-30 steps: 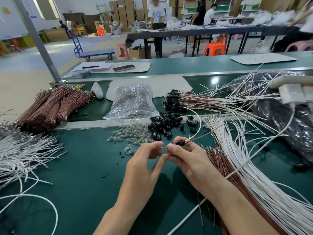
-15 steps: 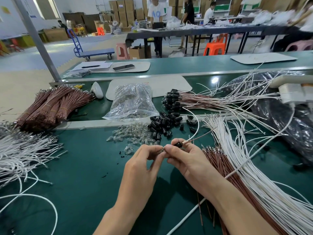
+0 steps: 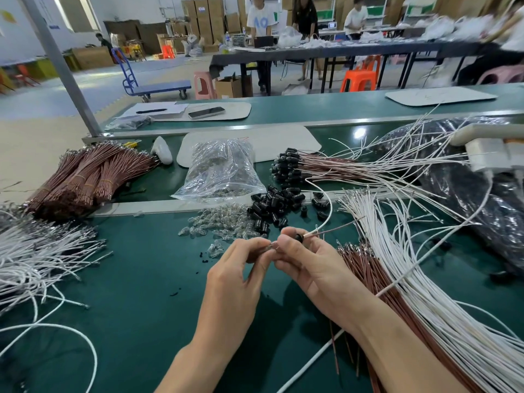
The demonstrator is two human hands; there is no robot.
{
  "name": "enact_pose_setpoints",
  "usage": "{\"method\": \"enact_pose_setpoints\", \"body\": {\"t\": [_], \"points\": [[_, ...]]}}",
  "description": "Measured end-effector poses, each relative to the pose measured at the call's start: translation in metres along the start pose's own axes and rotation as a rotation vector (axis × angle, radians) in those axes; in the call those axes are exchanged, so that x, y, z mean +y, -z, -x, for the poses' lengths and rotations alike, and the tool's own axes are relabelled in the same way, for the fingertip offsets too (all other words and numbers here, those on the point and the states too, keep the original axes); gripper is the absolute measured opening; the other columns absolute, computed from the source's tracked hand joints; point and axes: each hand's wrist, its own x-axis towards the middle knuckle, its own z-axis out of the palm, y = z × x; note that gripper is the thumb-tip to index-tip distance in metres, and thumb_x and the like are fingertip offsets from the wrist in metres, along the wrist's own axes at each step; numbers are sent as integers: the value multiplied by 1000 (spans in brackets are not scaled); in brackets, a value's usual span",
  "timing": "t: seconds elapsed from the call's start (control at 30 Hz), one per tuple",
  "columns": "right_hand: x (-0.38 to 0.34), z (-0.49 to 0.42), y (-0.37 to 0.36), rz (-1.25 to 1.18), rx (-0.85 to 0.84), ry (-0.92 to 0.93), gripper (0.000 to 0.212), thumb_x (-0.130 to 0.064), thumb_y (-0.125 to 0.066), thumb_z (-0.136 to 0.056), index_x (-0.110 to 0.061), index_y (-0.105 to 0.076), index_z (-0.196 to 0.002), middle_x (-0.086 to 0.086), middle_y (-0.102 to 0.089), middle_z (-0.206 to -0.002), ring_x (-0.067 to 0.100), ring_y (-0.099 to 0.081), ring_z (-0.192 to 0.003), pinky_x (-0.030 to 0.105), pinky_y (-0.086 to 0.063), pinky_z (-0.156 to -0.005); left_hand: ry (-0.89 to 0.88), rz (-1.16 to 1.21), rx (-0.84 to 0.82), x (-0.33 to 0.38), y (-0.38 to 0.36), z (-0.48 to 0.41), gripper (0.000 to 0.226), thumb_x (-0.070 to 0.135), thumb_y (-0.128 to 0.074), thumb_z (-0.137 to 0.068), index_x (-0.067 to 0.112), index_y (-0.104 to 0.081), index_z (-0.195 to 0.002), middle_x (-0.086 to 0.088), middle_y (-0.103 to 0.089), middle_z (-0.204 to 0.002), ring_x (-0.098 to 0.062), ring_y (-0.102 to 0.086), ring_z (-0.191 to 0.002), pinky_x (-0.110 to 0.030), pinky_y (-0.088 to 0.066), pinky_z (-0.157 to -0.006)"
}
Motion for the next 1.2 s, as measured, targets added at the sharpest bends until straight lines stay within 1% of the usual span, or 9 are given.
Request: {"method": "enact_pose_setpoints", "body": {"t": [0.1,0.17,0.23,0.37,0.57,0.67,0.77,1.1,1.2], "points": [[-2,-1,-2,-7,32,-7,39,-35,-73,-80,-10,-66,-109,13,-75,-91,21,-74,-80,24,-59,-68,-7,-14,34,1,4,-2,16,32,-62,-96,43,-58,-107,25,-64,-100,4,-64,-92,-4,-42,-80],[-4,-3,-1,-38,99,12,40,-39,-69,-81,-9,-69,-107,14,-75,-87,22,-74,-77,24,-59,-66,-5,-23,52,1,6,-4,18,34,-61,-97,47,-56,-108,26,-63,-100,4,-63,-92,-5,-42,-79],[-5,-5,1,-60,148,33,38,-36,-69,-79,-8,-70,-105,13,-74,-82,21,-74,-74,24,-59,-63,-5,-24,53,1,7,-4,18,34,-61,-98,48,-55,-108,25,-63,-99,3,-63,-91,-6,-42,-79],[-3,-4,3,-50,109,51,19,-25,-76,-76,-12,-81,-89,10,-75,-86,18,-75,-76,22,-59,-66,2,-25,46,1,7,-3,13,34,-60,-96,42,-58,-106,26,-64,-99,5,-63,-92,-4,-42,-79],[-4,-1,-3,3,86,54,20,-32,-82,-65,-16,-81,-76,9,-75,-80,13,-72,-69,19,-57,-61,9,-23,37,0,4,-2,10,34,-61,-96,39,-60,-105,25,-64,-99,3,-63,-92,-4,-41,-79],[-2,1,-6,38,65,46,17,-34,-80,-67,-18,-79,-71,8,-74,-77,12,-70,-66,18,-56,-58,11,-16,26,1,2,-1,9,34,-62,-97,38,-60,-105,24,-64,-99,3,-63,-91,-4,-42,-79],[-1,2,-8,75,48,34,17,-34,-76,-73,-18,-78,-67,9,-74,-75,12,-70,-63,17,-55,-57,18,3,21,1,1,-1,11,33,-64,-95,38,-61,-105,24,-65,-98,3,-64,-91,-5,-43,-79],[2,3,-5,189,28,19,25,-46,-80,-71,-20,-79,-71,10,-73,-77,13,-69,-67,19,-55,-62,77,83,-3,-1,2,1,18,25,-72,-85,21,-72,-102,23,-71,-95,2,-69,-86,-7,-47,-76],[2,4,-6,178,22,26,23,-44,-80,-71,-22,-78,-72,11,-74,-79,14,-69,-67,19,-55,-62,79,77,0,-1,2,-1,16,27,-71,-85,24,-71,-102,22,-70,-94,0,-69,-87,-8,-47,-76]]}}
